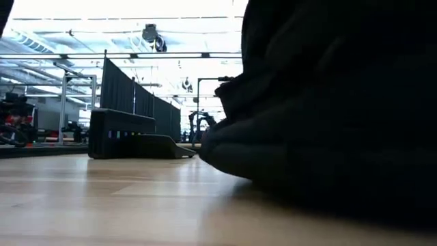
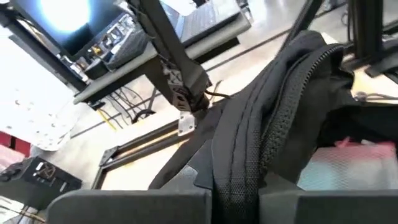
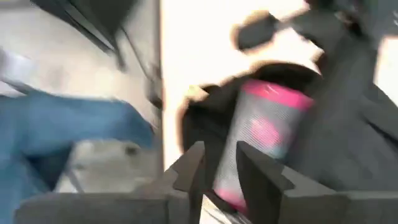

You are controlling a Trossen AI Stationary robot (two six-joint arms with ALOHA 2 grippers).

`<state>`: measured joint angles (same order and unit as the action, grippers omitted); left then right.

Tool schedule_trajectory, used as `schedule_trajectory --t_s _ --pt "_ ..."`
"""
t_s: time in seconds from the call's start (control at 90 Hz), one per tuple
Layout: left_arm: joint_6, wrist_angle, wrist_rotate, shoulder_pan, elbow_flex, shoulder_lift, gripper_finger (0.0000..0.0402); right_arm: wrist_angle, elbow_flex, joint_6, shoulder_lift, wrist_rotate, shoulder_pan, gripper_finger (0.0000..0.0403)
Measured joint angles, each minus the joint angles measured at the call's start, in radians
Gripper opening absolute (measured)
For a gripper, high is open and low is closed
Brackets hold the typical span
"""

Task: Unpack backpack
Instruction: Remove the white zip bag from the black backpack

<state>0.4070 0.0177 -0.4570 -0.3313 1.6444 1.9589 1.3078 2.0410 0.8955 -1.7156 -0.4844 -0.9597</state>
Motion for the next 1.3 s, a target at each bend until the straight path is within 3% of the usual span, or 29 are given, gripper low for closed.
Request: schedule_trajectory --t_s 0.144,0.256,0.478,0.678,0.933,1.3 --pt "-0.001 -0.007 -0.023 0.008 0.000 0.000 0.0001 -0.189 -0.047 -0.092 -0.059 -0.007 -0.036 0.0086" --pt "-0.001 -0.005 -0.023 0.010 0.000 0.000 0.0001 -0.207 -0.056 -0.083 -0.135 -0.013 -0.030 0.0086" --pt "0.000 -0.007 -0.023 -0.012 0.000 -0.005 0.0001 -0.063 -0.058 0.091 -0.332 -0.163 0.013 0.0086" --pt "0.020 -0.008 -0.023 -0.036 0.000 -0.005 0.0001 0.084 -0.058 0.227 -0.496 -0.183 0.067 0.0086" --pt "0.053 -0.022 -0.069 -0.048 0.000 -0.010 0.0001 0.163 -0.058 0.306 -0.604 -0.158 0.062 0.0086" --pt "0.100 -0.037 -0.125 -0.056 0.000 -0.050 0.0001 0.206 -0.059 0.463 -0.608 -0.038 -0.044 0.0086"
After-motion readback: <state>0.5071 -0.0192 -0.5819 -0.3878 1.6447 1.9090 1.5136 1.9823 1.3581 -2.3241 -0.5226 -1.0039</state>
